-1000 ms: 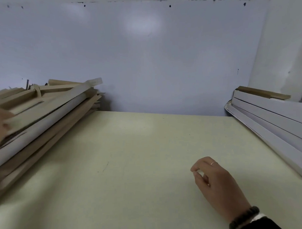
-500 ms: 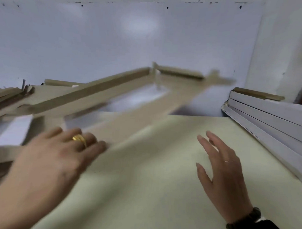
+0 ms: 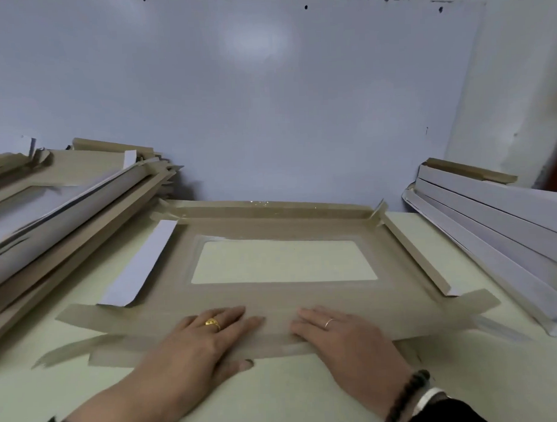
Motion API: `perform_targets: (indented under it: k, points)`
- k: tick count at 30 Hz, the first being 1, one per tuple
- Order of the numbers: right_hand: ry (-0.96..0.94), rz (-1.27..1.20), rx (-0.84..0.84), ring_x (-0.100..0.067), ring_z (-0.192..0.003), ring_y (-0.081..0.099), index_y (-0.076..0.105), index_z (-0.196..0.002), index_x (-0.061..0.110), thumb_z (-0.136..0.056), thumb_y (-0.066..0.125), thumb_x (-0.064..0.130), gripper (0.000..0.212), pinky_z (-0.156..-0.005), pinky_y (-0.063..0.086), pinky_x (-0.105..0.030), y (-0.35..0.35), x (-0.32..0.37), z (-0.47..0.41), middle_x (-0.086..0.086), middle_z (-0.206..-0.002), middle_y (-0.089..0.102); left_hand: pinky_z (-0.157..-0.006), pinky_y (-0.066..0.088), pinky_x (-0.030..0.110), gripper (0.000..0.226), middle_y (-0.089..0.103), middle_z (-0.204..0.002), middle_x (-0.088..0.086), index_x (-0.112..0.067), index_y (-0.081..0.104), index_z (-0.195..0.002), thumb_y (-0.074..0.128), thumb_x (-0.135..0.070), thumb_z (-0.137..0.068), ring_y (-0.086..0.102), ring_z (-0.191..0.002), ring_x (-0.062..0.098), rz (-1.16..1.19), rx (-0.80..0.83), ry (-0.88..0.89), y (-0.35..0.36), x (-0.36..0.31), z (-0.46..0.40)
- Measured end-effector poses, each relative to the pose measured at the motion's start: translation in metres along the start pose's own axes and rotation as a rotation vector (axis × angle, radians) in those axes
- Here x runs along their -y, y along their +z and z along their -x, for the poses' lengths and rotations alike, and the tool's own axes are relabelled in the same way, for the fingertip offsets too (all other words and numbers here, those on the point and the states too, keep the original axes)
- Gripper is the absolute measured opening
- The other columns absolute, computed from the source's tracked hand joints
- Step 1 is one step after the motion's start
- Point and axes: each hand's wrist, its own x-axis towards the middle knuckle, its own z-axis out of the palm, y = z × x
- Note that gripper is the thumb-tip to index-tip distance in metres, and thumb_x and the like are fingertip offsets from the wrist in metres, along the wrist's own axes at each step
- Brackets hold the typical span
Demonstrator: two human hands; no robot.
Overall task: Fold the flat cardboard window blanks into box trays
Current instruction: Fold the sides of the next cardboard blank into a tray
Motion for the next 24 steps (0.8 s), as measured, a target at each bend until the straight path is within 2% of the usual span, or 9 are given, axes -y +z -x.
perform_targets:
  k: [2,3,5,7,10,12,16,20,24]
  points:
    - [0.028,-0.052,0.162,-0.002,-0.136,0.025,0.041,-0.134,0.04,-0.091,0.039,0.048,0.044,-0.109,0.022,-0.021,0.004,0.0,-0.004,0.017,-0.148,0.029,-0.108,-0.003,0.015,0.074,-0.017,-0.147,-0.023,-0.049,-0.017,-0.137,0.014,-0.075,-0.074,-0.013,-0.139,-0.002,0.07,0.183,-0.083,0.008,0.002,-0.005]
    - [0.067,-0.14,0.257,0.001,-0.14,0.002,0.024,-0.142,0.041,-0.089,0.026,0.063,0.058,-0.113,0.003,-0.025,0.008,-0.003,-0.003,0.02,-0.153,0.007,-0.108,-0.006,0.016,0.076,-0.021,-0.146,-0.023,-0.049,-0.021,-0.133,0.013,-0.075,-0.071,-0.019,-0.137,-0.003,0.116,0.23,-0.09,0.007,0.005,-0.007]
    - [0.133,-0.258,0.331,0.008,-0.135,-0.012,0.017,-0.143,0.043,-0.082,0.014,0.07,0.067,-0.112,-0.008,-0.026,0.012,-0.008,-0.002,0.027,-0.149,-0.003,-0.107,-0.005,0.012,0.07,-0.01,-0.149,-0.026,-0.051,-0.011,-0.133,0.018,-0.071,-0.073,-0.014,-0.137,-0.007,0.315,0.235,-0.13,0.004,0.013,-0.008]
    - [0.219,-0.286,0.277,0.007,-0.137,-0.006,0.022,-0.141,0.043,-0.09,0.017,0.06,0.054,-0.114,-0.002,-0.025,0.015,-0.017,-0.002,0.03,-0.147,0.002,-0.11,0.0,0.013,0.064,0.003,-0.151,-0.025,-0.05,0.006,-0.138,0.021,-0.064,-0.077,-0.005,-0.138,-0.007,0.403,0.186,-0.23,0.003,0.023,-0.01]
    - [0.387,-0.099,0.253,-0.001,-0.141,-0.003,0.013,-0.145,0.04,-0.097,0.021,0.05,0.05,-0.112,0.003,-0.029,0.013,-0.048,0.0,0.019,-0.154,-0.001,-0.114,0.002,0.027,0.062,-0.003,-0.154,-0.019,-0.04,0.003,-0.146,0.019,-0.061,-0.09,-0.005,-0.142,0.006,0.08,0.122,-0.442,0.013,0.045,-0.011]
    - [0.524,-0.069,0.294,-0.004,-0.142,-0.003,0.007,-0.146,0.039,-0.096,0.021,0.052,0.053,-0.113,0.003,-0.031,0.011,-0.076,0.006,0.015,-0.155,-0.004,-0.114,0.005,0.032,0.061,-0.004,-0.156,-0.014,-0.043,0.002,-0.145,0.019,-0.063,-0.09,-0.001,-0.144,0.014,0.061,0.118,-0.574,0.014,0.058,-0.012]
    - [0.744,-0.026,0.313,-0.008,-0.142,-0.002,0.0,-0.145,0.04,-0.093,0.019,0.058,0.058,-0.114,0.001,-0.035,0.007,-0.12,0.027,0.013,-0.155,-0.005,-0.112,0.013,0.037,0.072,0.008,-0.157,0.001,-0.057,0.009,-0.138,0.011,-0.078,-0.069,0.014,-0.142,0.025,0.043,0.098,-0.706,0.009,0.075,-0.01]
    - [0.883,0.04,0.273,-0.012,-0.143,0.001,0.005,-0.147,0.025,-0.09,0.018,0.064,0.07,-0.115,0.003,-0.035,0.01,-0.14,0.038,0.006,-0.156,0.001,-0.111,0.013,0.04,0.098,0.02,-0.149,0.005,-0.042,0.014,-0.144,0.005,-0.083,-0.055,0.01,-0.138,0.032,-0.042,0.079,-0.84,0.01,0.085,-0.007]
    - [1.026,0.038,0.227,-0.013,-0.143,0.003,0.009,-0.147,0.017,-0.085,0.021,0.069,0.082,-0.115,0.006,-0.035,0.012,-0.145,0.042,0.002,-0.156,0.004,-0.113,0.013,0.04,0.098,0.015,-0.152,0.009,-0.037,0.009,-0.146,0.004,-0.083,-0.059,0.01,-0.141,0.031,-0.016,0.093,-0.923,0.008,0.1,0.002]
